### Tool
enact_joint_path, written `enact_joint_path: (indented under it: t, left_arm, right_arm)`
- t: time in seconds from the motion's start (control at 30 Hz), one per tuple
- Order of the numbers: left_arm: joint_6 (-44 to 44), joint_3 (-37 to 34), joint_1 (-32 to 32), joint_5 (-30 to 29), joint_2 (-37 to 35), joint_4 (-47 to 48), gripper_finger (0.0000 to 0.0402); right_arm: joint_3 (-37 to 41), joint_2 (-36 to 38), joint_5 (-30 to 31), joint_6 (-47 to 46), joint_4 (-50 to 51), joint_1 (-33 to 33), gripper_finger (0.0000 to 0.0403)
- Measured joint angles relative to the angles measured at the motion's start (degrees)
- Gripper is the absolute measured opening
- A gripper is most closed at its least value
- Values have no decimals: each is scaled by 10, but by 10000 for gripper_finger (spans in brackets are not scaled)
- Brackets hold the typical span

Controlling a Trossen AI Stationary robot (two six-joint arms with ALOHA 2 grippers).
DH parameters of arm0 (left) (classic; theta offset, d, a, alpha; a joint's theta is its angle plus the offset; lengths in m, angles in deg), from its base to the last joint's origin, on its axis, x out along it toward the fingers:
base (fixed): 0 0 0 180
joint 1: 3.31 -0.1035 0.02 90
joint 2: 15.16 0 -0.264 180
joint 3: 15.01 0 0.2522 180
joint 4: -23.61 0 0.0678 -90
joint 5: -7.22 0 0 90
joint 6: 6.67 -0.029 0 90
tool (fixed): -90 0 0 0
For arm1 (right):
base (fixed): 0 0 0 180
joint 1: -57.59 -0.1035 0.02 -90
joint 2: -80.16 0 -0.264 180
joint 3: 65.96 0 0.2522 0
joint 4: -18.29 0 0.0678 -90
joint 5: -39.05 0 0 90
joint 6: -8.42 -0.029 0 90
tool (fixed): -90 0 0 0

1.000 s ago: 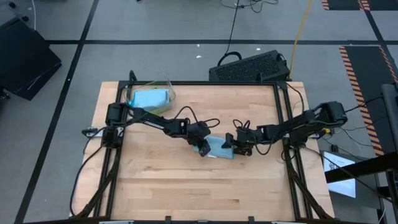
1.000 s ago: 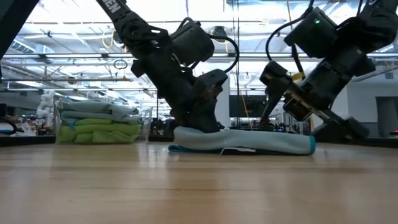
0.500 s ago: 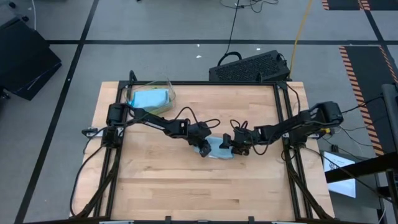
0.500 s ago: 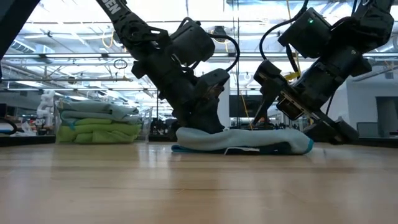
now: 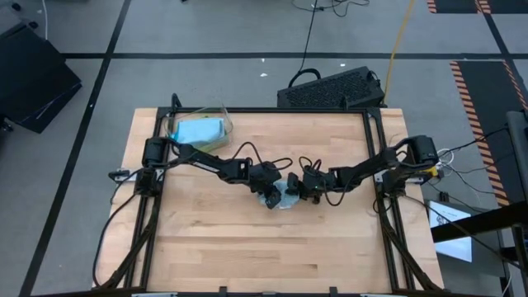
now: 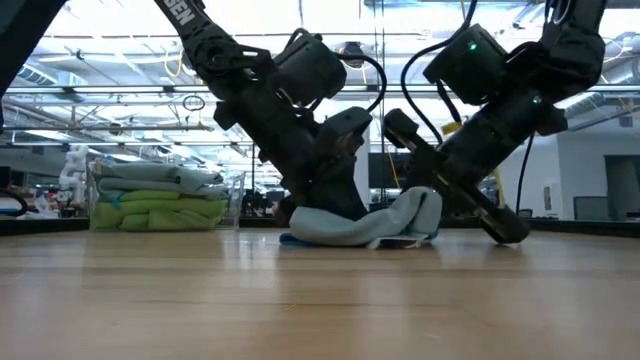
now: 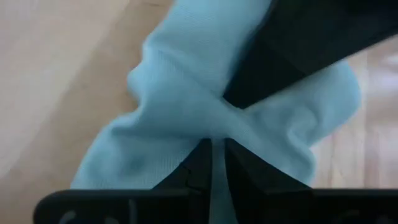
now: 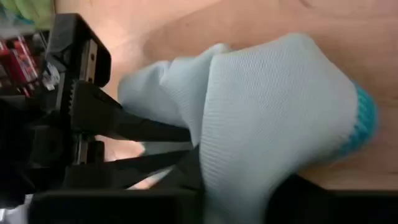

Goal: Fold microfiber towels
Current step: Stack the folded blue microfiber cloth on top of the blue microfiber cloth on the transparent bin

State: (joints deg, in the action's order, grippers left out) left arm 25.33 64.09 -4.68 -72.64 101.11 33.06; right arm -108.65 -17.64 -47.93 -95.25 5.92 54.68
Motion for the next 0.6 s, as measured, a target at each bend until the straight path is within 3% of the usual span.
enact_joint_path:
  t: [0.1, 0.3, 0.4, 0.6]
  left_arm:
    - [10, 0, -7, 40, -4, 4, 47]
    - [67, 0, -37, 128, -52, 33, 47]
    - [57, 0, -45, 115, -105, 85, 47]
    - [42, 1, -52, 17, -227, 169, 47]
  right_arm:
    - [0, -5, -3, 13, -5, 0, 22]
    - [1, 1, -14, 33, -17, 11, 21]
    - [1, 19, -16, 72, -48, 30, 21]
    - [4, 99, -33, 133, -31, 81, 21]
